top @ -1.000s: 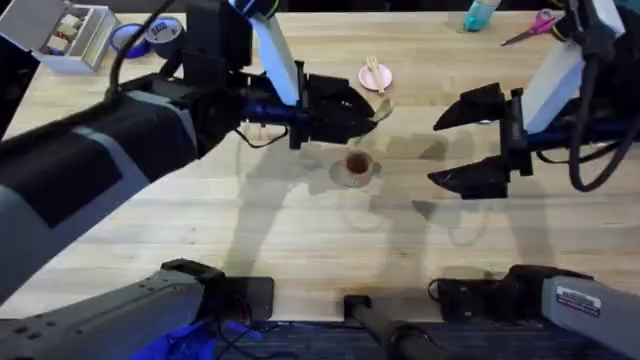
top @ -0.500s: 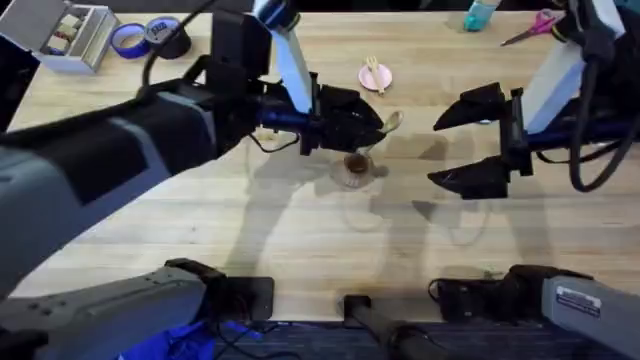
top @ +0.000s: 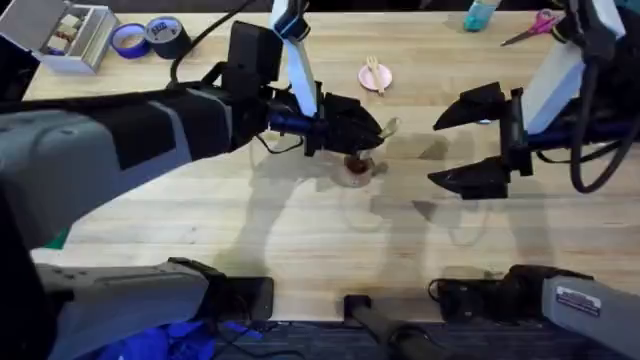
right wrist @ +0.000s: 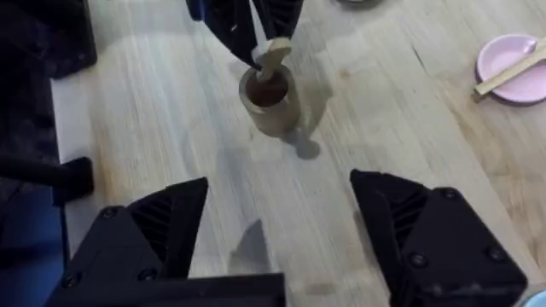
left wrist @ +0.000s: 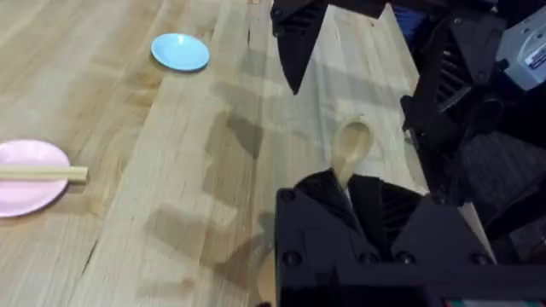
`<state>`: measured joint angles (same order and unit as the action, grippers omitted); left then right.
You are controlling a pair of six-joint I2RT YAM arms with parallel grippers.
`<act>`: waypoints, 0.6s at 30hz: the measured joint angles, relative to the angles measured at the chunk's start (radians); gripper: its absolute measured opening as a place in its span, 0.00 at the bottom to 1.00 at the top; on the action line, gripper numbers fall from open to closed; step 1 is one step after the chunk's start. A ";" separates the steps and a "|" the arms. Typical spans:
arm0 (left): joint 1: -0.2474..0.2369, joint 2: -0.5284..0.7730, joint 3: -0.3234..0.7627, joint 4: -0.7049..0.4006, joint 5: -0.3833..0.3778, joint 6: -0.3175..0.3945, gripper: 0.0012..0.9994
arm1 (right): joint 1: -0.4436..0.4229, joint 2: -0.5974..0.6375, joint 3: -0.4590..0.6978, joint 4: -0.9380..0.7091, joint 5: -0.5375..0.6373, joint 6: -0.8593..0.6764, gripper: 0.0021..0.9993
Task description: Pick up a utensil and set it on the pink plate, then put the other utensil in the container.
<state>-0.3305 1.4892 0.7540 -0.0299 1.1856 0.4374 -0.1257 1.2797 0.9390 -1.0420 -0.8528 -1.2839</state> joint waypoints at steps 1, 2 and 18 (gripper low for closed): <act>0.000 0.005 0.000 0.000 0.000 0.002 0.04 | 0.000 0.000 0.000 0.000 0.000 0.000 1.00; 0.000 0.008 0.000 0.000 0.000 0.006 0.04 | 0.000 0.000 0.000 0.000 0.000 -0.001 1.00; 0.002 0.043 0.000 0.000 0.049 0.112 0.04 | 0.000 0.000 0.000 0.000 0.001 -0.004 1.00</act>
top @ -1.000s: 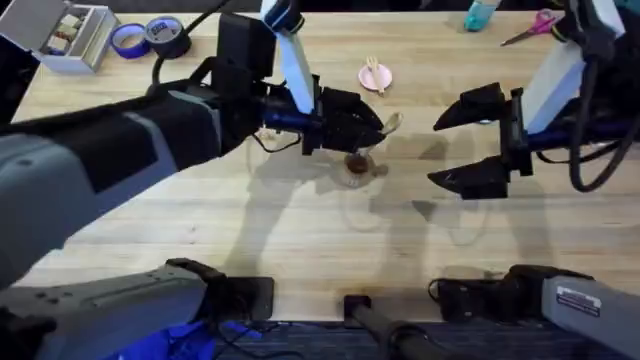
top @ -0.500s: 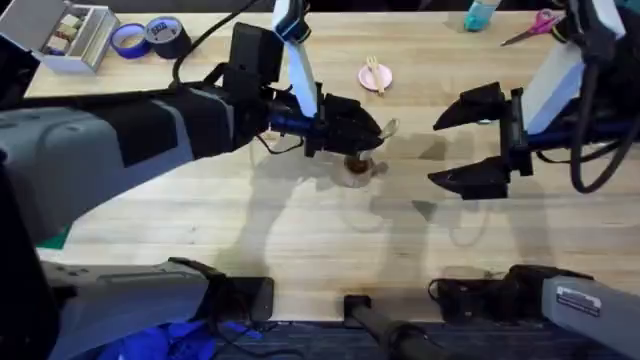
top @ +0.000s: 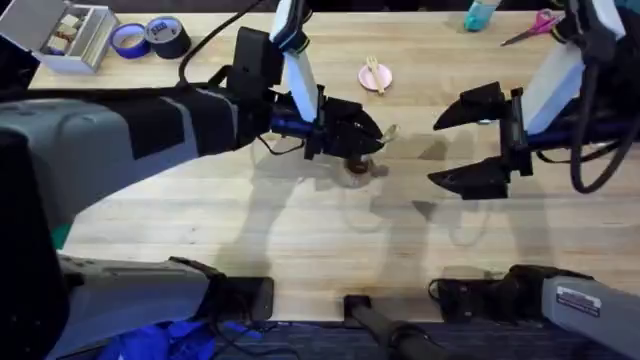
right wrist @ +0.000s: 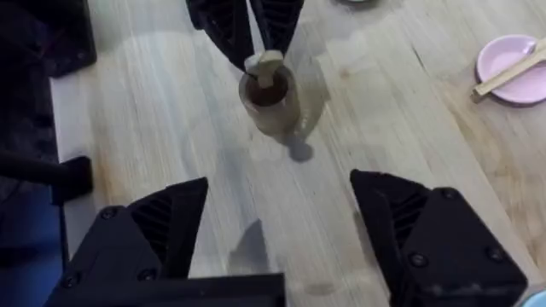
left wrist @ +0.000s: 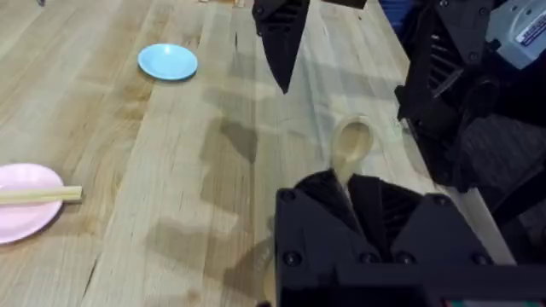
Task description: Pick up a utensil and set it on the pink plate, then put the other utensil in the container.
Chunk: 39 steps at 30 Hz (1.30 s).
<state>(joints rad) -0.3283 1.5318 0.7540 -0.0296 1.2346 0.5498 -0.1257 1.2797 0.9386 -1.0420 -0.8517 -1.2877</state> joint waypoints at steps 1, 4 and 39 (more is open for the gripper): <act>0.001 0.000 0.000 -0.002 0.000 0.002 0.04 | 0.000 0.000 0.000 0.000 0.003 0.000 1.00; 0.008 0.000 0.000 -0.011 0.000 0.008 0.04 | 0.000 0.000 0.000 -0.001 0.013 0.000 1.00; 0.026 0.107 -0.050 0.014 -0.007 0.046 0.04 | 0.000 0.000 0.000 -0.002 0.021 0.000 1.00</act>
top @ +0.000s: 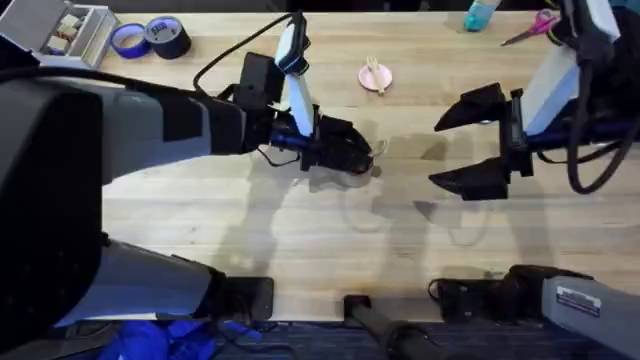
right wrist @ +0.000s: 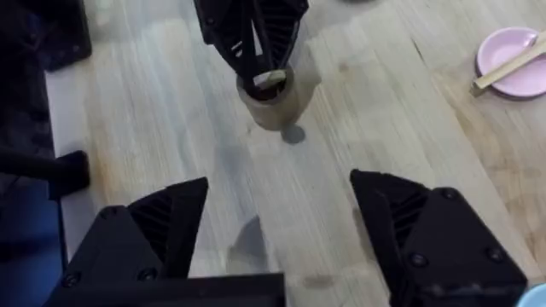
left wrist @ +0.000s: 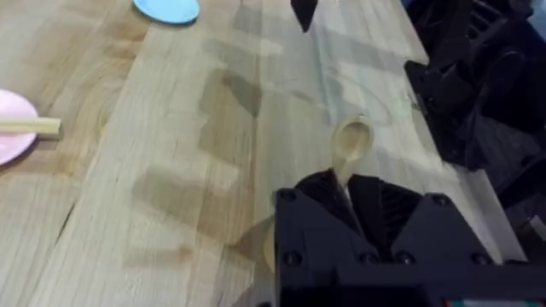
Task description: Pick up a utensil and set it on the pink plate, then put the other utensil in the container.
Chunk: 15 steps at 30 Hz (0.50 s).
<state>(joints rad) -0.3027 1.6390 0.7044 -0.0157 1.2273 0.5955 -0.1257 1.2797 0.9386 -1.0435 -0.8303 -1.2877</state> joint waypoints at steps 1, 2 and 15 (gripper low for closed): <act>0.001 0.000 0.000 -0.001 -0.004 0.000 0.04 | 0.000 0.000 0.000 0.000 0.000 0.000 1.00; 0.002 0.000 0.000 -0.001 -0.007 0.000 0.04 | 0.000 0.000 0.000 0.000 0.000 0.000 1.00; 0.002 0.000 0.000 -0.022 -0.054 0.001 0.04 | 0.000 0.000 0.000 0.000 0.000 -0.003 1.00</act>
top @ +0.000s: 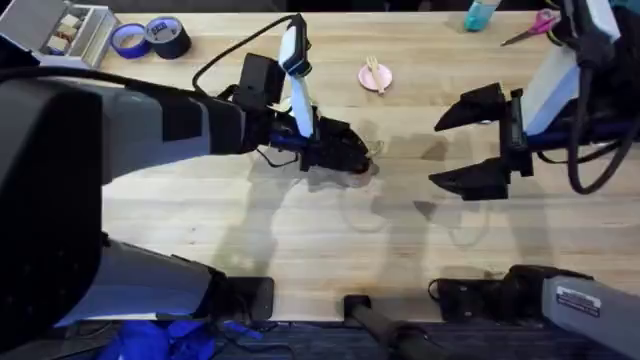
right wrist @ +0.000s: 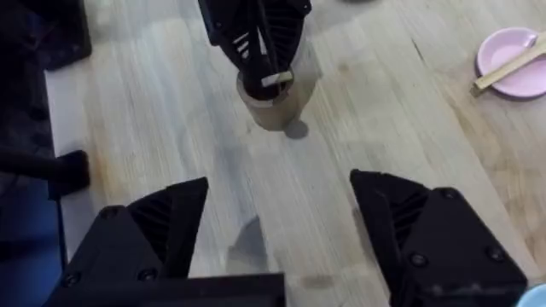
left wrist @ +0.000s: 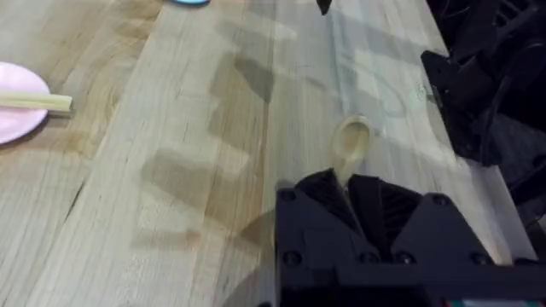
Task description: Pick up a utensil and set it on the pink plate, then put the other utensil in the container.
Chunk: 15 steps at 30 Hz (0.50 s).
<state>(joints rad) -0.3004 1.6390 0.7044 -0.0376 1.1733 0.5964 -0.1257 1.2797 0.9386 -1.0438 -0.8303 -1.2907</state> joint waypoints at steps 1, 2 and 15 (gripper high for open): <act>0.000 0.000 0.000 0.000 -0.002 0.000 0.04 | 0.000 0.000 0.000 0.000 0.000 0.000 1.00; 0.000 0.000 0.000 0.000 -0.005 0.000 0.04 | 0.000 0.000 0.000 0.000 0.000 0.000 1.00; 0.000 0.000 0.000 0.000 -0.015 0.002 0.09 | 0.000 0.000 0.000 0.000 0.000 0.000 1.00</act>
<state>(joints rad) -0.3004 1.6390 0.7044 -0.0380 1.1580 0.5987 -0.1257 1.2797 0.9386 -1.0435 -0.8303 -1.2911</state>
